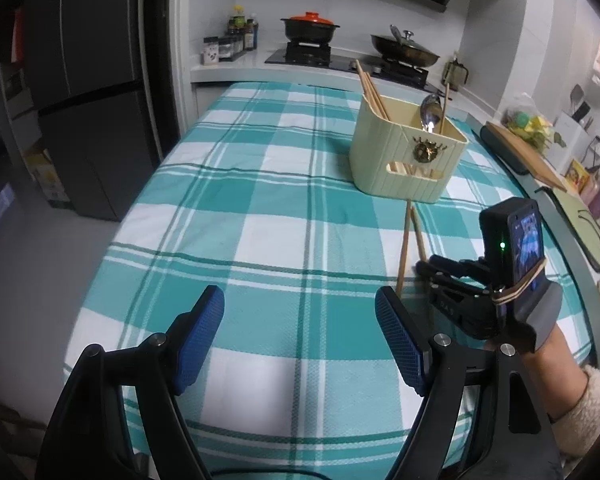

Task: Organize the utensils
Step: 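Grasp a wooden chopstick with the right tool while the left tool grasps the other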

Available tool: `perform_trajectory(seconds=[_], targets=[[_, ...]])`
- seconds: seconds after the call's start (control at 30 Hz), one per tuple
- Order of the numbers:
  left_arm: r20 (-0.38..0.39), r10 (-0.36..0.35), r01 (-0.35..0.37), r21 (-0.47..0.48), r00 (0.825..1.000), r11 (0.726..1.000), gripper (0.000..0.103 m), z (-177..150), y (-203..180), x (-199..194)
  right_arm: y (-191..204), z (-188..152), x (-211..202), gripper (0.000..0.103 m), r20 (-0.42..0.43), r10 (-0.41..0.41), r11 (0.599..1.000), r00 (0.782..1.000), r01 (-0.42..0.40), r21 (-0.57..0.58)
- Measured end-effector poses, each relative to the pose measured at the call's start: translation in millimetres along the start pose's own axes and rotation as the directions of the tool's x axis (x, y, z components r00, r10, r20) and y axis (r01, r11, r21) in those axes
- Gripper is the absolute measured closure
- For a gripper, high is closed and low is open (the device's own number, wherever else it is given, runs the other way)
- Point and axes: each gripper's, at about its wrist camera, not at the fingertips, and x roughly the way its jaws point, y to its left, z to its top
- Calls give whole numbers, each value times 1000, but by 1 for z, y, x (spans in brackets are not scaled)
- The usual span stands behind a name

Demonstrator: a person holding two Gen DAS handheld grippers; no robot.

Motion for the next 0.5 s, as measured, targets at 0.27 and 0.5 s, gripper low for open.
perform_trajectory(seconds=[0.27,0.5], targets=[[-75,-70,74,57,995,996,20,8,-21,39,-47,-34,-22,96,-7,-102,987,995,102,120],[-213,-110,145,153,971,978,20,3,-74,120,-115,-84,-57,96,-51,-197,932,979,204,299]])
